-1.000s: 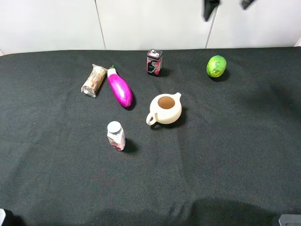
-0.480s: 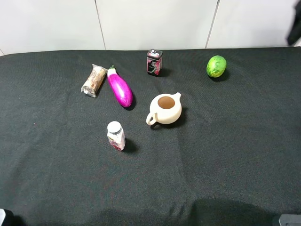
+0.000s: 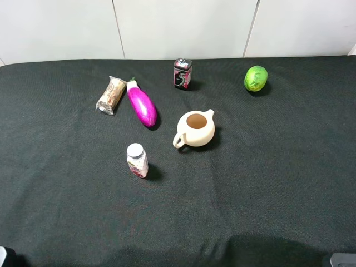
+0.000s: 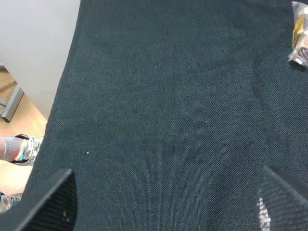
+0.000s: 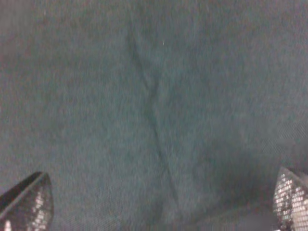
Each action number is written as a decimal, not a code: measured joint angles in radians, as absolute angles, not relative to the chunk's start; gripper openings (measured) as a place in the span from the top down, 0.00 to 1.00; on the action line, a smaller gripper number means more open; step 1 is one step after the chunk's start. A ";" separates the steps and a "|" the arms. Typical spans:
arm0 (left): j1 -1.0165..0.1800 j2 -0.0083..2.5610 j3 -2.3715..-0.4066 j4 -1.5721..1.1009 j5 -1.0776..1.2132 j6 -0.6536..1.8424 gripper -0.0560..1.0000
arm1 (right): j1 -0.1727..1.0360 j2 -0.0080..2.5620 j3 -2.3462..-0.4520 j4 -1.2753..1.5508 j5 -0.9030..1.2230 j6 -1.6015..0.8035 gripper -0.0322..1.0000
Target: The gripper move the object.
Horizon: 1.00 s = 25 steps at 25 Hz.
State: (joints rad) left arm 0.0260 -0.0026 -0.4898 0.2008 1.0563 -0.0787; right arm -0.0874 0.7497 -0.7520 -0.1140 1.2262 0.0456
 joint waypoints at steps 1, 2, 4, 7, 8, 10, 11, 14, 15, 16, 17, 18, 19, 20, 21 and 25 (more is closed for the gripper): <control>0.026 -0.003 -0.490 0.201 1.056 -0.079 0.20 | -0.087 0.692 -0.725 -0.113 1.226 0.046 0.30; 0.026 -0.003 -0.490 0.201 1.056 -0.079 0.20 | -0.087 0.644 -0.696 -0.113 1.227 0.046 0.30; 0.026 -0.003 -0.490 0.201 1.056 -0.079 0.20 | -0.087 0.535 -0.657 -0.110 1.228 0.046 0.30; 0.026 -0.003 -0.490 0.201 1.056 -0.079 0.20 | -0.087 0.406 -0.617 -0.102 1.229 0.046 0.30; 0.026 -0.003 -0.490 0.201 1.056 -0.079 0.20 | -0.087 0.370 -0.608 -0.092 1.225 0.046 0.30; 0.026 -0.003 -0.490 0.201 1.056 -0.079 0.20 | -0.087 0.318 -0.585 -0.075 1.204 0.039 0.30; 0.026 -0.003 -0.490 0.201 1.056 -0.079 0.20 | -0.087 0.296 -0.573 -0.066 1.191 0.035 0.30; 0.026 -0.003 -0.490 0.201 1.056 -0.079 0.20 | -0.087 0.265 -0.544 -0.046 1.171 0.018 0.30; 0.026 -0.003 -0.490 0.201 1.056 -0.079 0.20 | -0.087 0.262 -0.542 -0.042 1.166 0.016 0.30; 0.026 -0.003 -0.490 0.201 1.056 -0.079 0.20 | -0.087 0.262 -0.541 -0.037 1.159 0.014 0.30; 0.026 -0.003 -0.490 0.201 1.056 -0.079 0.20 | -0.087 0.262 -0.540 -0.030 1.155 0.009 0.30; 0.026 -0.003 -0.490 0.201 1.056 -0.079 0.20 | -0.087 0.262 -0.540 -0.023 1.150 0.000 0.30; 0.026 -0.003 -0.490 0.201 1.056 -0.079 0.20 | -0.087 0.262 -0.540 -0.014 1.148 -0.010 0.30; 0.026 -0.003 -0.490 0.201 1.056 -0.079 0.20 | -0.087 0.262 -0.540 0.000 1.147 -0.021 0.30; 0.026 -0.003 -0.490 0.201 1.056 -0.079 0.20 | -0.087 0.262 -0.540 0.000 1.146 -0.032 0.30; 0.026 -0.003 -0.490 0.201 1.056 -0.079 0.20 | -0.087 0.262 -0.539 0.021 1.136 -0.060 0.30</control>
State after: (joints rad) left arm 0.0260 -0.0026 -0.4898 0.2008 1.0563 -0.0787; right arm -0.0874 0.2623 -0.5390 0.0215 1.1359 -0.0599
